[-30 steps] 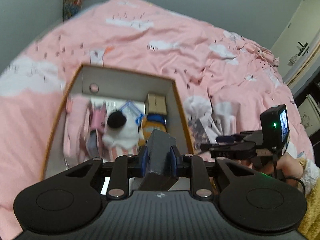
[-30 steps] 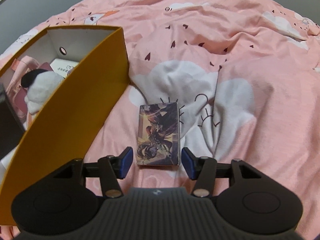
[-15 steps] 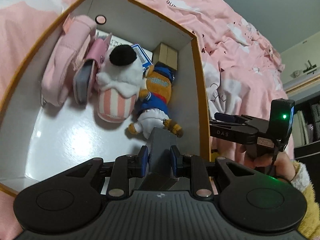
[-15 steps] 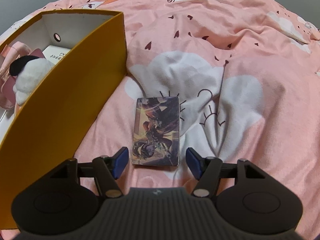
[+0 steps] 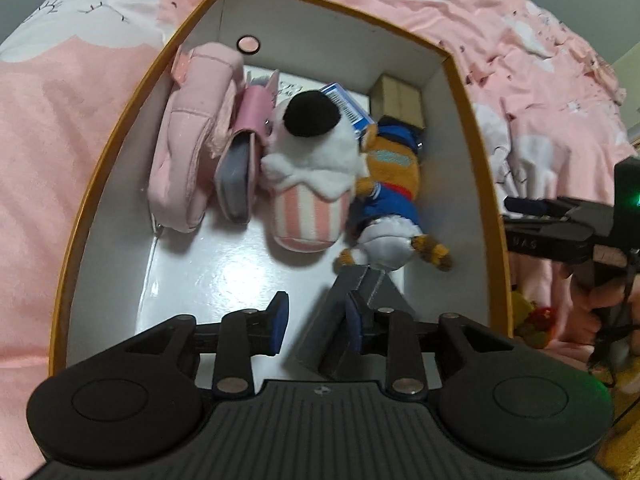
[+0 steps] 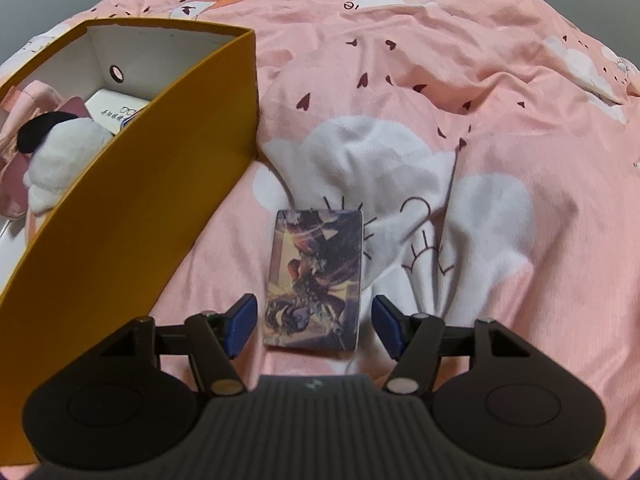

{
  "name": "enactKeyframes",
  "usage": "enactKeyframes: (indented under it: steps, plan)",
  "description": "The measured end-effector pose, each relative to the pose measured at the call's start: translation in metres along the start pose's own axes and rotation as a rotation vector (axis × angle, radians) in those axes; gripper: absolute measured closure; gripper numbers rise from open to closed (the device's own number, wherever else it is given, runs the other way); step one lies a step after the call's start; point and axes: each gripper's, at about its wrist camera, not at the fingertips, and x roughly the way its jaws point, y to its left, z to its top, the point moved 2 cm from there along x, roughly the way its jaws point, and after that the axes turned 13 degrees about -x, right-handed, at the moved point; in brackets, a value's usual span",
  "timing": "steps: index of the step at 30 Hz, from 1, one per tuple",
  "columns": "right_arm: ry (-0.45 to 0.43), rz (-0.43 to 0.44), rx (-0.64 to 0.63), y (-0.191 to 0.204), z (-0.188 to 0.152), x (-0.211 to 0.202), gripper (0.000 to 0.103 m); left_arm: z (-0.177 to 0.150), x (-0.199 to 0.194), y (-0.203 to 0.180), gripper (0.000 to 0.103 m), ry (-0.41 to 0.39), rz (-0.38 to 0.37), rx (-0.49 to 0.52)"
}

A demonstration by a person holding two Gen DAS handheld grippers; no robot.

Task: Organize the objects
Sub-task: 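Carry the dark card box into the white box with the left tool while the right tool reaches the card, then grasp the picture card with the right tool and carry it toward the white box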

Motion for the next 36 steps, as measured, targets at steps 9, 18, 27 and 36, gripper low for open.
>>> enactKeyframes:
  steps: [9, 18, 27, 36]
  plan:
    - [0.04, 0.004, -0.014, 0.0, 0.014, 0.025, 0.039, 0.005, 0.014, -0.002, 0.058, 0.052, 0.005, 0.005]
    - [0.04, 0.007, 0.015, -0.001, 0.007, 0.025, 0.043, -0.008, 0.028, -0.006, 0.059, 0.13, -0.011, -0.014]
    - [-0.007, 0.027, 0.105, 0.001, -0.004, -0.008, 0.043, -0.023, 0.026, -0.014, 0.059, 0.157, -0.026, 0.055]
    - [-0.167, 0.038, 0.208, 0.002, -0.015, -0.083, 0.043, -0.025, -0.006, -0.018, 0.059, -0.009, -0.023, 0.094]
